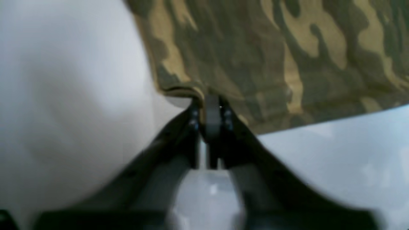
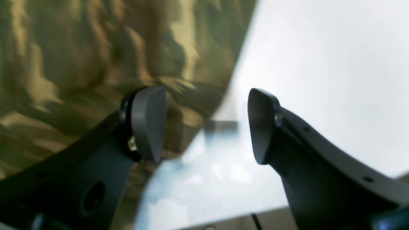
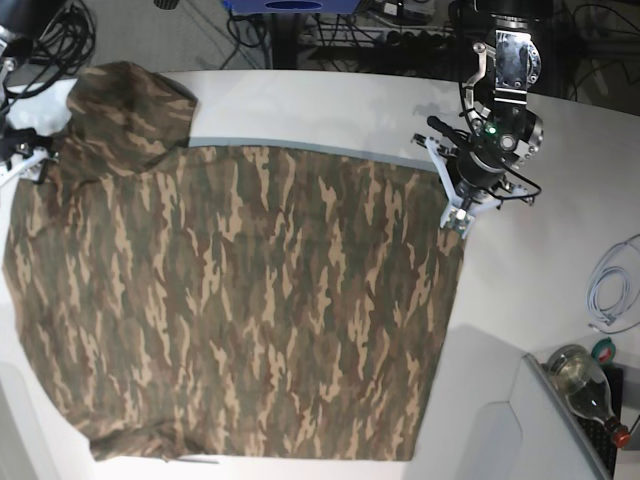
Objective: Layout the t-shirt on the table in an organized manner, then fold the t-shirt properly
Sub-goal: 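Lift the shirt edge with both grippers and drag it to straighten, then release the shirt and regrasp its edge with both grippers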
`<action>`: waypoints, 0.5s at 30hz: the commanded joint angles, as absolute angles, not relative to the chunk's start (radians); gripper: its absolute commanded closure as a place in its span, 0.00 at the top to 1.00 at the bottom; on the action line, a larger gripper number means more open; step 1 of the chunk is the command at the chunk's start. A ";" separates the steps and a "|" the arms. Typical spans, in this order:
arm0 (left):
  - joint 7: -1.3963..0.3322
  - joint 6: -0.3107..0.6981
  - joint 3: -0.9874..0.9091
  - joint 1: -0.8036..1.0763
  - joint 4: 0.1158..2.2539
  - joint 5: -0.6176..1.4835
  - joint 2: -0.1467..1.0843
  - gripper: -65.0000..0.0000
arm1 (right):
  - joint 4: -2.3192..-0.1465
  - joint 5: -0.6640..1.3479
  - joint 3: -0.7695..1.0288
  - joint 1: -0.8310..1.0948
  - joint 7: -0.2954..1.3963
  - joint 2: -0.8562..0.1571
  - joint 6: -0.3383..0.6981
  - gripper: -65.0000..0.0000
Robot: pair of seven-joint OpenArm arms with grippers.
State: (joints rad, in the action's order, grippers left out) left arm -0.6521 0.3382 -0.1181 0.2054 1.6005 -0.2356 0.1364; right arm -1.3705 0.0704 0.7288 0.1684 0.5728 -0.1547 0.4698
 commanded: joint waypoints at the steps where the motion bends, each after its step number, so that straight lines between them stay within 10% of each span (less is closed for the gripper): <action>1: -0.653 0.331 -0.122 0.211 1.652 -0.242 0.143 0.42 | -1.417 0.085 0.733 0.171 0.552 -0.173 0.466 0.59; 6: -0.753 0.331 -0.245 0.269 1.848 -0.243 0.137 0.79 | -1.600 0.085 0.746 0.272 0.552 -0.131 0.423 0.59; 11: -0.802 0.334 -0.317 0.266 1.926 -0.232 0.131 0.69 | -1.753 0.091 0.728 0.407 0.545 -0.058 0.426 0.58; 15: -0.802 0.335 -0.328 0.219 1.857 -0.232 0.105 0.39 | -1.778 0.122 0.694 0.486 0.544 -0.005 0.433 0.59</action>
State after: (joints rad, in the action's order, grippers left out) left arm -0.8108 0.3492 -0.3141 0.2268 1.8397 -0.2131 0.0834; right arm -1.7569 0.1223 0.6853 0.4763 0.5629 0.0105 0.4343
